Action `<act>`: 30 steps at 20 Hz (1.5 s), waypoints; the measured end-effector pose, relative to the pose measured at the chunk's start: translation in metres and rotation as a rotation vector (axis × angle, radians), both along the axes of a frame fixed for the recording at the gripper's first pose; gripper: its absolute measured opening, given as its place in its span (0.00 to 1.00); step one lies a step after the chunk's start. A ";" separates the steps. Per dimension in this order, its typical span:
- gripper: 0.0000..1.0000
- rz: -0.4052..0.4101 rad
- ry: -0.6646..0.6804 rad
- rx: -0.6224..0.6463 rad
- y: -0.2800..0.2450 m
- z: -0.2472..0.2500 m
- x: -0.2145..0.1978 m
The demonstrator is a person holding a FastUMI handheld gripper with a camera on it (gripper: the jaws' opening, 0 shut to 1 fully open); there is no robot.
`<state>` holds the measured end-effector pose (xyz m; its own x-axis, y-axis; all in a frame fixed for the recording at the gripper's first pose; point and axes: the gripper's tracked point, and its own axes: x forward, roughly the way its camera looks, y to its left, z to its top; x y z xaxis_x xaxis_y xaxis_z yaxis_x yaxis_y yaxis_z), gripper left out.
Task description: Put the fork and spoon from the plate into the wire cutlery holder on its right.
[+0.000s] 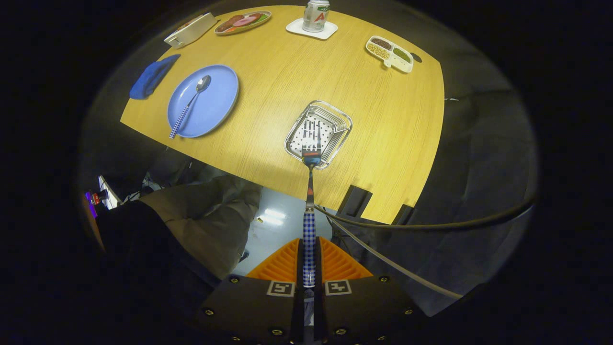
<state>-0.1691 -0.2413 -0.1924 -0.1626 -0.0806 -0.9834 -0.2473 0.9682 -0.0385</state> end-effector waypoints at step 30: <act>0.12 0.063 0.324 -0.039 -0.010 -0.064 0.059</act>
